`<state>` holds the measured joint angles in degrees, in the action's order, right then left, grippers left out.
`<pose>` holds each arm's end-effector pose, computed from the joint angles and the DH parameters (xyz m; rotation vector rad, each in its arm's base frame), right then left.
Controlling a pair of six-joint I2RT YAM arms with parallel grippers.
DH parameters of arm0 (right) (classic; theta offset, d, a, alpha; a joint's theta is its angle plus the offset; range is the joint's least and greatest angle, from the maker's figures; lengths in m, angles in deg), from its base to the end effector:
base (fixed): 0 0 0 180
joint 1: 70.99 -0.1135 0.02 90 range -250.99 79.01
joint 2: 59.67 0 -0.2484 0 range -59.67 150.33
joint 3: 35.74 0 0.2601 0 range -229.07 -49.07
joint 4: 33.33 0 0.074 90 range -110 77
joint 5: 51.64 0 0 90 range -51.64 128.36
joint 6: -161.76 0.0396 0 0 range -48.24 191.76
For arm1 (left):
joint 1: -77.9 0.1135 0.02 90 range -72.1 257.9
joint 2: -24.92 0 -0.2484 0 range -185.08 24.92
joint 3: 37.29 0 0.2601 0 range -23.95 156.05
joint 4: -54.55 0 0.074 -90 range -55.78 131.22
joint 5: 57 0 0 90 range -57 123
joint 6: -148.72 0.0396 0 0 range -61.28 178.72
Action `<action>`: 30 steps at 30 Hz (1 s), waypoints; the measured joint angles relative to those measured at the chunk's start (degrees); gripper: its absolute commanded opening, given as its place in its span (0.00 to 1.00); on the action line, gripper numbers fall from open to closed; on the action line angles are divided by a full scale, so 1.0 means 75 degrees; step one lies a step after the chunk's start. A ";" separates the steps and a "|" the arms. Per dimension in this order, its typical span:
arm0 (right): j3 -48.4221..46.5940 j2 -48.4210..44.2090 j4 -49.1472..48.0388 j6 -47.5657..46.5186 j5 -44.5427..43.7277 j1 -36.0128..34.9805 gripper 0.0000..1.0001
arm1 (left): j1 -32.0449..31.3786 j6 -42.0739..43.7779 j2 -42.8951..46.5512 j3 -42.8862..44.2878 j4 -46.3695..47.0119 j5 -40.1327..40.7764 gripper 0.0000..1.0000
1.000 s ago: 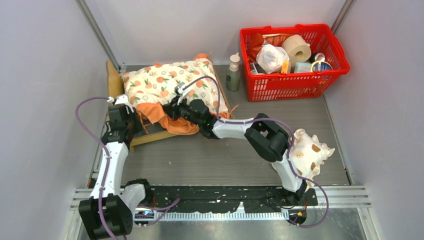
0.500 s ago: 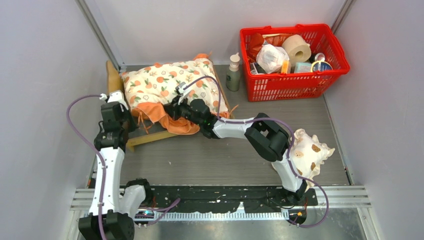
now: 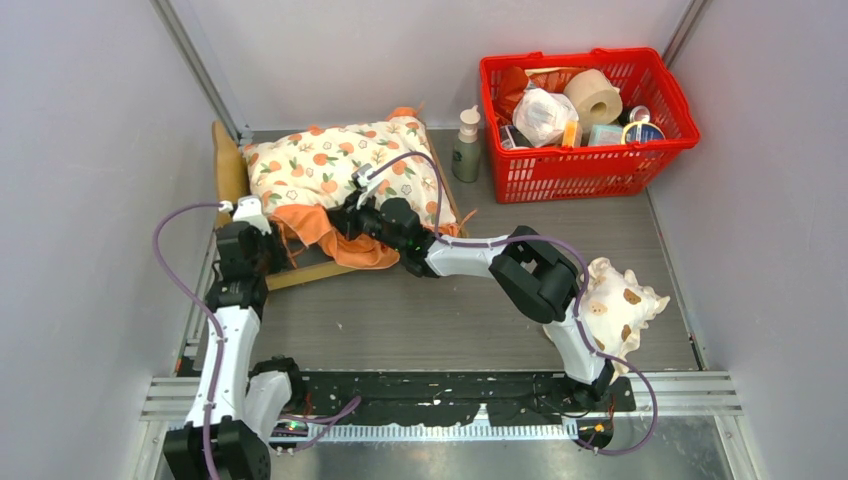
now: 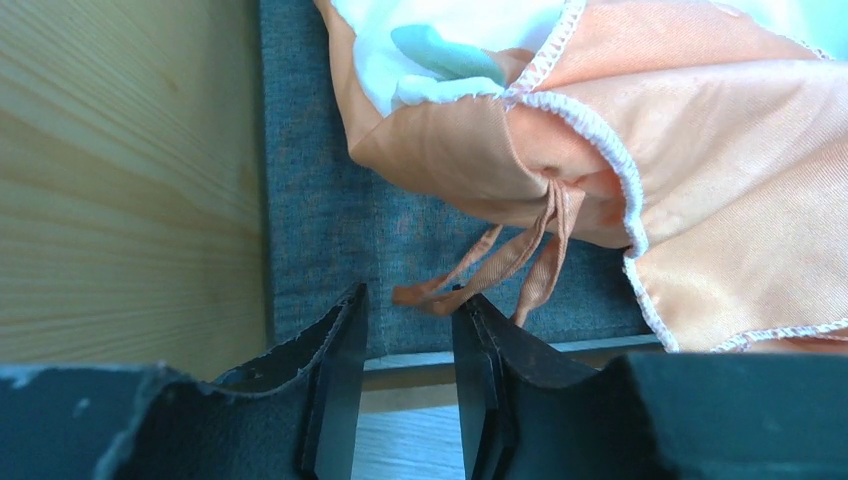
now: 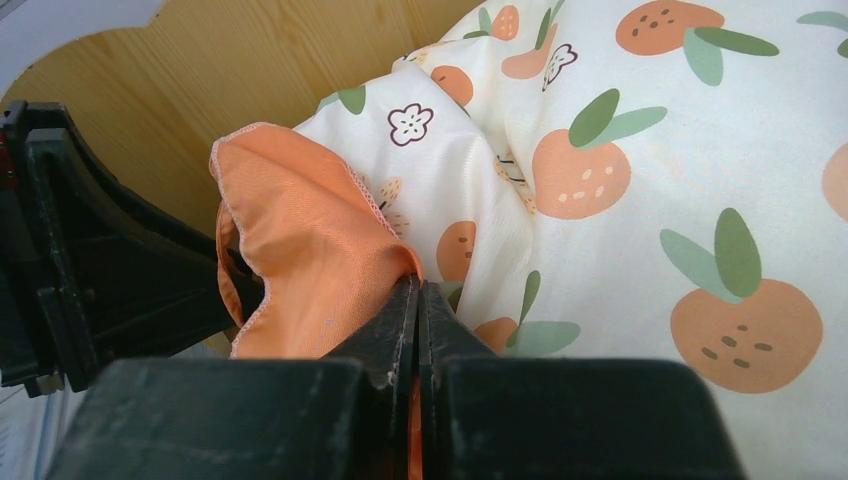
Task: Set up the pet bed
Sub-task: Cross the ropes on the bed frame.
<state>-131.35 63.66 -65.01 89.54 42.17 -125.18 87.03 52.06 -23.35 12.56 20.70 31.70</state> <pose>0.2904 0.4070 0.2079 -0.5524 1.4976 1.0474 0.2082 0.0325 0.2454 -0.2799 2.1154 0.0011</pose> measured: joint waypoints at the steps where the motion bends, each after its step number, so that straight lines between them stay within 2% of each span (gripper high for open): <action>1: 0.0003 0.0000 -0.0006 0.0009 0.0000 0.0000 0.05 | 0.0000 0.0047 -0.0006 -0.0085 0.0149 -0.0012 0.42; 6: 0.0003 0.0000 -0.0026 0.0023 0.0023 0.0000 0.05 | 0.0000 0.0204 -0.0370 -0.0143 0.0711 -0.0128 0.44; 11: 0.0003 0.0000 -0.0052 0.0023 0.0032 0.0012 0.05 | 0.0000 0.0219 -0.0804 -0.0143 0.1119 -0.0152 0.43; 15: 0.0003 0.0000 -0.0055 0.0023 0.0052 0.0038 0.05 | 0.0000 0.0204 -0.1067 -0.0143 0.1247 -0.0061 0.30; 18: 0.0003 0.0000 -0.0052 0.0023 0.0052 0.0055 0.05 | 0.0000 0.0178 -0.1072 -0.0134 0.1209 0.0023 0.03; 19: 0.0003 0.0000 -0.0052 0.0023 0.0055 0.0055 0.05 | 0.0000 0.0166 -0.1058 -0.0108 0.1134 0.0093 0.00; 25: 0.0003 0.0000 -0.0050 0.0023 0.0055 0.0055 0.05 | 0.0000 0.0178 -0.1067 0.0597 -0.0009 0.0828 0.00; 30: 0.0006 0.0000 -0.0047 0.0026 0.0058 0.0055 0.05 | 0.0000 0.0172 -0.0991 0.0968 -0.0618 0.0930 0.00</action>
<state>-131.31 63.66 -65.36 89.73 42.61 -124.77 87.03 53.35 -30.78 19.82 16.07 38.67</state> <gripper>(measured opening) 0.057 0.011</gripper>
